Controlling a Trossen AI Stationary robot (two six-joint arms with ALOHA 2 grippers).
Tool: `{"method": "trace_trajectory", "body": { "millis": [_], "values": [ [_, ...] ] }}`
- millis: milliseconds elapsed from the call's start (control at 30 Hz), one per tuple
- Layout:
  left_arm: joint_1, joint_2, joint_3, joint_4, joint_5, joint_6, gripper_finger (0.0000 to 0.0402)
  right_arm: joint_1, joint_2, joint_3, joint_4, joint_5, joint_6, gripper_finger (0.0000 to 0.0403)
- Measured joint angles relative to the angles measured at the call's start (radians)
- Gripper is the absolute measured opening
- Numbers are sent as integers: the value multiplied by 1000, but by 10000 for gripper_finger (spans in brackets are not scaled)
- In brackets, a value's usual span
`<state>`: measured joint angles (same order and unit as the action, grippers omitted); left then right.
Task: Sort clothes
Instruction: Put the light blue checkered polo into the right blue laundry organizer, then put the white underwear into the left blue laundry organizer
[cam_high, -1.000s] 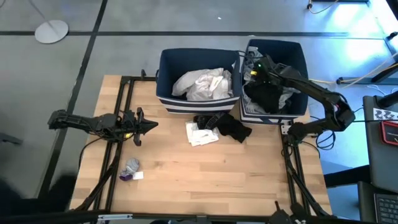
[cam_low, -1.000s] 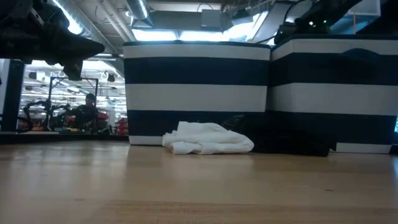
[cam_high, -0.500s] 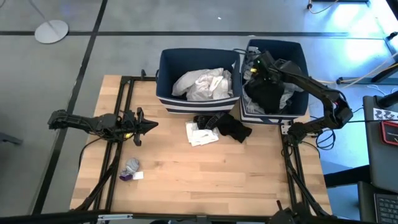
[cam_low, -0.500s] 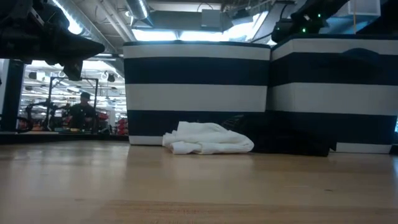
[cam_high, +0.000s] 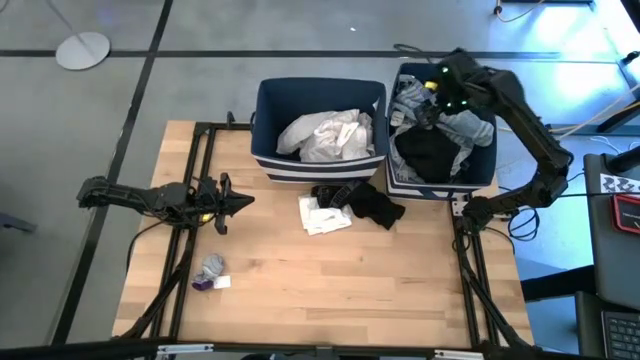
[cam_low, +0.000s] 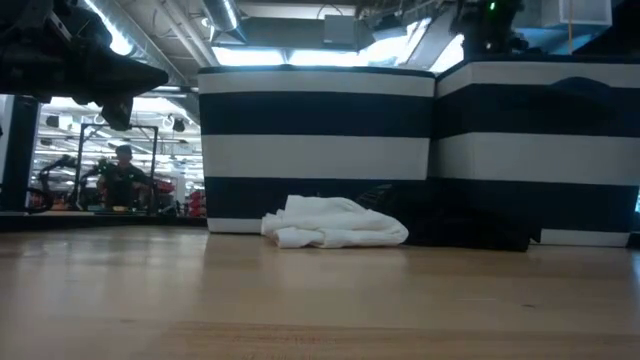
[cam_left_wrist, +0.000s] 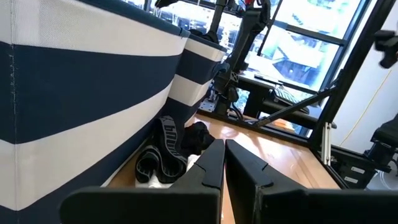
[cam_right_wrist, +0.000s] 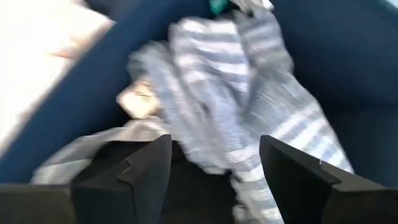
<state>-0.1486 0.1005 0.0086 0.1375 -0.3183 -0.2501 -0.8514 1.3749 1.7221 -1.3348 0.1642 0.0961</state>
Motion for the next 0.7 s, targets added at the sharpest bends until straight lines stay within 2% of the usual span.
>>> {"method": "trace_trajectory", "body": {
  "millis": [133, 267, 500, 700],
  "values": [
    [0, 0, 0, 0, 0, 0, 4, 77, -45, 33, 15, -100, 5, 242],
    [0, 0, 0, 0, 0, 2, 4, 217, -85, 33, 51, -112, 4, 242],
    [0, 0, 0, 0, 0, 0, 4, 499, -100, 20, 123, -10, 26, 241],
    [0, 0, 0, -1, 0, 1, 4, 728, -101, -93, 256, 70, -2, 241]
  ]
}}
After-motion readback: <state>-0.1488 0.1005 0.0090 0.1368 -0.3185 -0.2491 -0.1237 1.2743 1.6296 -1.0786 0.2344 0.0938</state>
